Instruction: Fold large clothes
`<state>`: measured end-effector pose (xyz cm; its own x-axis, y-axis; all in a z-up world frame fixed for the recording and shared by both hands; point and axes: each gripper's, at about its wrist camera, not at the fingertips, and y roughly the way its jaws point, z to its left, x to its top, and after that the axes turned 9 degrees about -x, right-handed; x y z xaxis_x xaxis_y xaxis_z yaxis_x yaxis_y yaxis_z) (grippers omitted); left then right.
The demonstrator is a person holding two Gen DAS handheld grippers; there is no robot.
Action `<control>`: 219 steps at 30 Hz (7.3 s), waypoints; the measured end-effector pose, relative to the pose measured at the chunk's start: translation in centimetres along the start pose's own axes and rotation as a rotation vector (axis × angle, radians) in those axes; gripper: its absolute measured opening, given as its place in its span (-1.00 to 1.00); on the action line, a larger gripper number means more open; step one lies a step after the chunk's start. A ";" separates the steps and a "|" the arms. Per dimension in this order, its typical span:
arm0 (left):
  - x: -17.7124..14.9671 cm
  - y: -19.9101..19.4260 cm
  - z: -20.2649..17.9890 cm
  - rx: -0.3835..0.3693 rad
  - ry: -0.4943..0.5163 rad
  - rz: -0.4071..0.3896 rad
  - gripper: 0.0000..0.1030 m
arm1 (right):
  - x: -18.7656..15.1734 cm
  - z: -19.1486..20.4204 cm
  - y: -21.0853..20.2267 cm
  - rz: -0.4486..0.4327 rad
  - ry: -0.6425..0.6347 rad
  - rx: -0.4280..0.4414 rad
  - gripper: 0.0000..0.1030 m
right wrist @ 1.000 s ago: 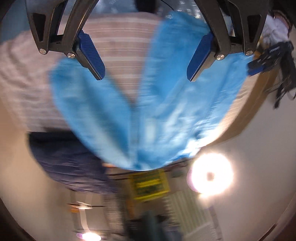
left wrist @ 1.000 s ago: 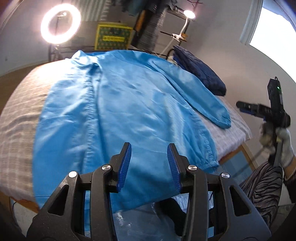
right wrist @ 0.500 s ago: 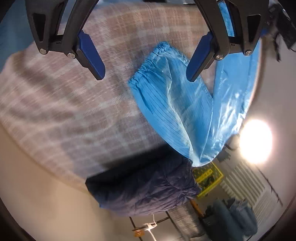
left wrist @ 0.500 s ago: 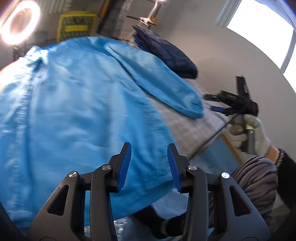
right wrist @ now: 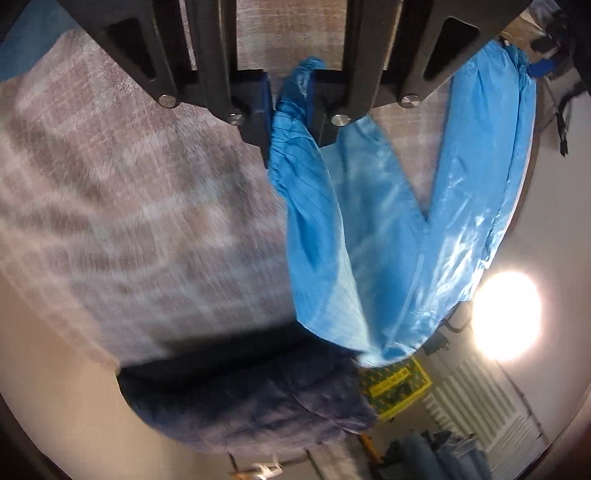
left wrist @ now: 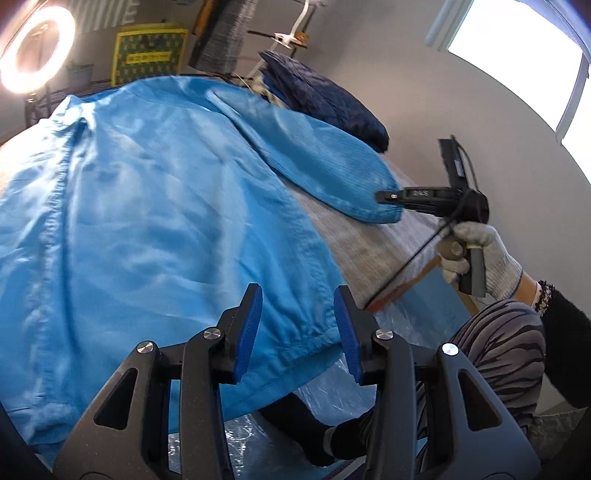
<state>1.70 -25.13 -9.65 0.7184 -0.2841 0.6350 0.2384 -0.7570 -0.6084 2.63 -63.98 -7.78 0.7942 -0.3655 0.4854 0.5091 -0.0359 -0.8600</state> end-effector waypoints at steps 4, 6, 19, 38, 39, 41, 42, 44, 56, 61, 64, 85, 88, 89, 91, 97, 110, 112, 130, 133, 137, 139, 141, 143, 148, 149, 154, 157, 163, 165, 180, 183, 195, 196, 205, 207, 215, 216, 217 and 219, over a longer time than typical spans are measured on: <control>0.5 -2.1 1.6 0.018 -0.025 -0.017 -0.21 | 0.9 2.7 -3.1 -0.082 -0.086 -0.038 -0.80; 0.7 -3.2 2.4 0.037 -0.034 -0.030 -0.21 | 1.3 4.9 -4.9 -0.132 -0.167 -0.077 -0.81; 0.1 -7.8 9.2 0.044 -0.224 -0.162 -0.21 | -5.9 23.4 -9.8 -0.302 -0.857 -0.142 -0.81; -0.3 -4.2 10.5 0.031 -0.306 -0.072 -0.21 | -21.2 27.9 -3.0 -0.137 -1.441 -0.103 -0.80; -0.4 -3.9 10.6 0.032 -0.312 -0.066 -0.21 | -21.4 27.7 -3.0 -0.143 -1.451 -0.106 -0.78; -0.6 -3.5 10.5 0.034 -0.319 -0.052 -0.21 | -21.0 27.3 -3.7 -0.127 -1.422 -0.055 -0.57; -0.6 -3.3 10.5 0.033 -0.321 -0.048 -0.21 | -20.9 27.0 -4.5 -0.120 -1.393 -0.022 -0.36; -0.6 -2.8 10.4 0.026 -0.327 -0.030 -0.08 | -18.9 25.9 -5.9 -0.081 -1.277 0.107 -0.25; -1.5 0.0 10.3 0.035 -0.382 0.031 0.10 | -5.5 13.5 -5.7 -0.020 -0.421 0.268 -0.06; -2.6 0.4 9.6 0.162 -0.279 0.096 -0.25 | -2.2 11.3 -3.6 0.023 -0.277 0.248 -0.06; -2.7 -0.1 9.5 0.123 -0.292 0.085 -0.25 | 0.4 10.9 -2.3 0.038 -0.221 0.276 -0.05; -1.9 1.1 11.2 0.090 -0.409 -0.015 -1.00 | 16.4 11.9 16.1 0.074 0.097 0.191 0.16; -2.4 -0.1 11.1 0.121 -0.401 -0.041 -1.00 | 17.3 12.1 17.3 0.064 0.116 0.239 0.07; -3.0 -0.7 11.2 0.130 -0.408 -0.048 -1.00 | 17.5 12.2 17.5 0.072 0.126 0.274 -0.03; -3.9 -1.4 11.5 0.159 -0.427 -0.059 -1.00 | 17.7 13.0 17.9 0.093 0.123 0.342 -0.16; -5.1 -1.8 11.6 0.161 -0.433 -0.059 -1.00 | 17.8 16.6 18.0 0.133 -0.038 0.303 -0.16; -5.9 -1.8 10.4 0.179 -0.430 -0.062 -1.00 | 20.0 20.6 17.3 0.000 -0.115 0.344 -1.00; -5.5 -1.2 10.0 0.170 -0.430 -0.067 -1.00 | 20.6 20.2 17.8 -0.040 -0.122 0.260 -1.00; -5.2 -1.6 8.9 0.288 -0.330 -0.055 -1.00 | 20.7 14.6 16.1 0.005 -0.025 0.317 -0.27; -5.9 -1.7 8.4 0.299 -0.312 -0.039 -1.00 | 20.1 13.4 14.9 0.023 0.001 0.293 -0.27; -7.2 -2.4 7.8 0.303 -0.314 -0.043 -1.00 | 19.2 13.1 14.8 0.065 -0.001 0.273 -0.34; -7.2 -2.5 7.9 0.299 -0.327 -0.049 -1.00 | 18.5 13.9 15.4 0.094 -0.027 0.274 -0.41; -7.2 -2.4 7.6 0.309 -0.323 -0.050 -1.00 | 18.0 15.0 15.9 0.106 -0.059 0.273 -0.57; -7.2 -2.4 7.5 0.316 -0.318 -0.050 -1.00 | 17.8 16.4 16.5 0.107 -0.086 0.270 -0.80; -7.2 -2.3 7.3 0.319 -0.322 -0.046 -1.00 | 18.0 20.6 18.0 0.083 -0.181 0.194 -0.99; -7.1 -2.5 7.5 0.308 -0.333 -0.046 -1.00 | 17.9 21.1 18.4 0.091 -0.195 0.171 -0.99; -7.2 -4.3 6.7 0.306 -0.322 -0.092 -1.00 | 17.3 21.3 16.3 0.070 -0.268 0.139 -0.55; -7.2 -5.2 5.5 0.289 -0.300 -0.119 -1.00 | 17.4 19.2 12.3 0.009 -0.230 0.184 -0.37; -6.9 -5.0 1.7 0.212 -0.201 -0.138 -0.97 | 15.4 14.6 2.5 -0.090 -0.125 0.360 -0.27; -6.2 -3.6 0.5 0.153 -0.181 -0.115 -0.76 | 13.6 13.7 -0.6 -0.106 -0.121 0.414 -0.22; -5.5 6.7 -3.7 0.176 0.037 0.057 -0.39 | 1.0 8.1 -9.3 -0.176 -0.047 0.521 0.08; -5.3 7.1 -3.3 0.215 0.060 0.050 -0.85 | 1.0 7.2 -8.3 -0.155 -0.011 0.499 0.08; -4.3 7.3 -5.1 0.073 -0.021 0.009 -1.00 | 1.7 6.1 -7.7 -0.144 0.046 0.535 0.08; -4.4 7.6 -5.0 0.088 -0.032 0.030 -0.89 | 1.7 6.2 -7.6 -0.139 0.045 0.536 0.08; -5.1 8.6 -7.0 0.242 0.089 0.045 0.07 | 1.6 5.7 -7.4 -0.135 0.034 0.552 0.08; -5.2 9.8 -7.2 0.276 0.109 0.070 0.07 | 1.7 5.4 -7.5 -0.138 0.040 0.561 0.08; -4.4 10.7 -6.8 0.288 0.120 0.060 -0.71 | 1.9 3.6 -6.6 -0.125 0.087 0.535 0.08; -4.2 10.5 -6.5 0.266 0.101 0.059 -0.77 | 2.0 3.4 -6.3 -0.118 0.093 0.532 0.08; -4.0 10.3 -6.3 0.247 0.086 0.057 -0.85 | 2.1 3.4 -6.1 -0.112 0.095 0.530 0.08; -3.7 9.5 -5.7 0.193 0.042 0.042 -0.89 | 2.3 3.4 -5.2 -0.090 0.098 0.510 0.08</control>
<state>-2.40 -34.60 -15.07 0.7034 -0.3401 0.6241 0.3329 -0.6181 -0.7121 2.93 -61.49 -1.62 0.7173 -0.4682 0.5160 0.6903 0.3773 -0.6173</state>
